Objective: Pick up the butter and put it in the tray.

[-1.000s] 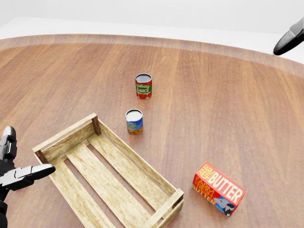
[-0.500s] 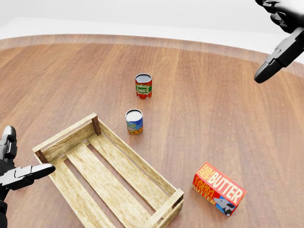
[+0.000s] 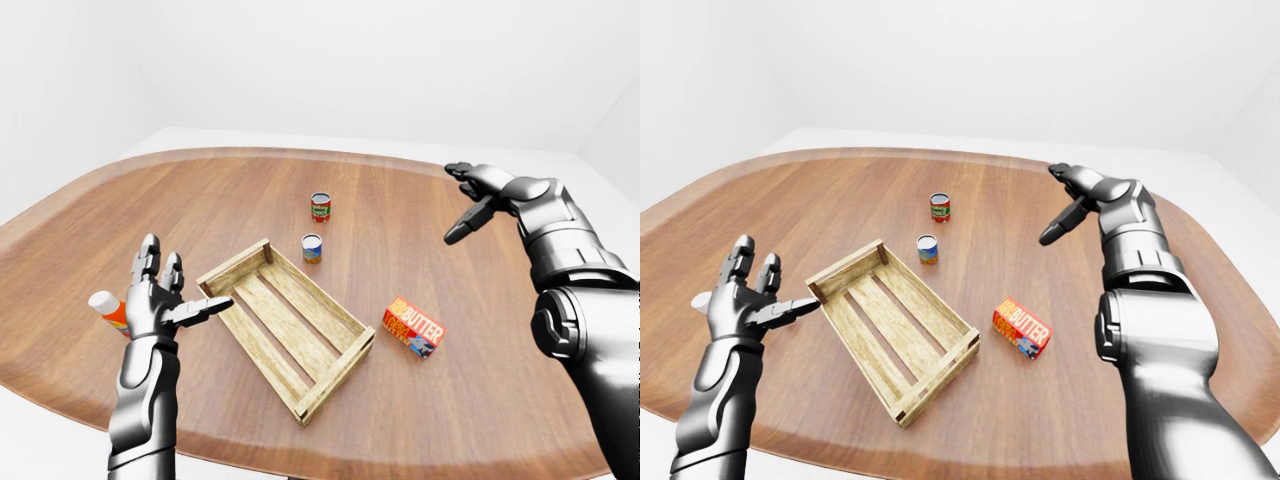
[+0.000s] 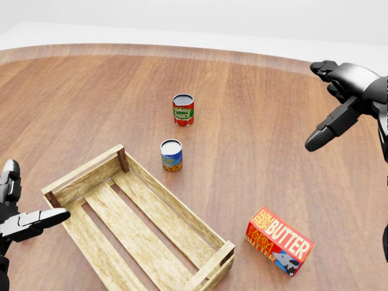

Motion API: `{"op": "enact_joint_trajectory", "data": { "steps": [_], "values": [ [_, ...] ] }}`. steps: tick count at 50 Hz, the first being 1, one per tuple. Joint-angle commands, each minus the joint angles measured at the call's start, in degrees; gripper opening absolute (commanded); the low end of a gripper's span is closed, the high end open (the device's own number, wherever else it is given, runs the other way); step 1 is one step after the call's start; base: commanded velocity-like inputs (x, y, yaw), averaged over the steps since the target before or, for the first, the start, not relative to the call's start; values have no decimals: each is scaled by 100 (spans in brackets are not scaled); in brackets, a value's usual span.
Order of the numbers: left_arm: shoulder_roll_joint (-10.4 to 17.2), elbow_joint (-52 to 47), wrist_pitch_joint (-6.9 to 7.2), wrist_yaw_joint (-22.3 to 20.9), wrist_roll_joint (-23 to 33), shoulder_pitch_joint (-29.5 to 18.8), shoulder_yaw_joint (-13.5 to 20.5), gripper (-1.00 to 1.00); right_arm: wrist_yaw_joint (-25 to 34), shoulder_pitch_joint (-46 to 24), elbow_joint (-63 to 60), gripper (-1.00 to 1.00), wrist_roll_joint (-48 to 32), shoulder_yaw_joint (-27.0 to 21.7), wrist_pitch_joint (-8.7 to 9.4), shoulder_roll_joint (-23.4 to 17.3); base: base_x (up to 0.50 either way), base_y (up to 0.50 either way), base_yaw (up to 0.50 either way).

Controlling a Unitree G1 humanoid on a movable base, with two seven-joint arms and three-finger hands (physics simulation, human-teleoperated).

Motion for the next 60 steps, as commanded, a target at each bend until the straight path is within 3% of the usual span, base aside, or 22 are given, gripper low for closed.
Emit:
{"op": "enact_joint_trajectory", "data": {
  "steps": [1, 15, 36, 39, 48, 60],
  "values": [
    [-15, 40, 0, -11, 19, 0, -8, 100, -94, 270, 171, 100, 185, -35, 0, 78, 0, 0, 0],
    [-12, -26, 0, -1, 10, 12, 4, 100, -44, 494, 138, 100, 519, -124, 0, 171, 0, 0, 0],
    [-4, -63, 0, 6, 0, 14, 12, 100, -98, 590, 29, 100, 370, 22, 0, 125, 0, 0, 0],
    [-15, -85, 0, -1, 23, 38, 4, 100, -732, 585, -152, 100, 176, 109, 0, 86, 0, 0, 0],
    [9, -7, 0, 16, 10, -35, 12, 100, -791, -204, -120, 100, 113, 59, 0, -155, 0, 0, 0],
    [16, -21, 0, 33, -1, -47, 4, 100, -816, -176, 363, 100, 105, -66, 0, 228, 0, 0, 0]
  ]
}}
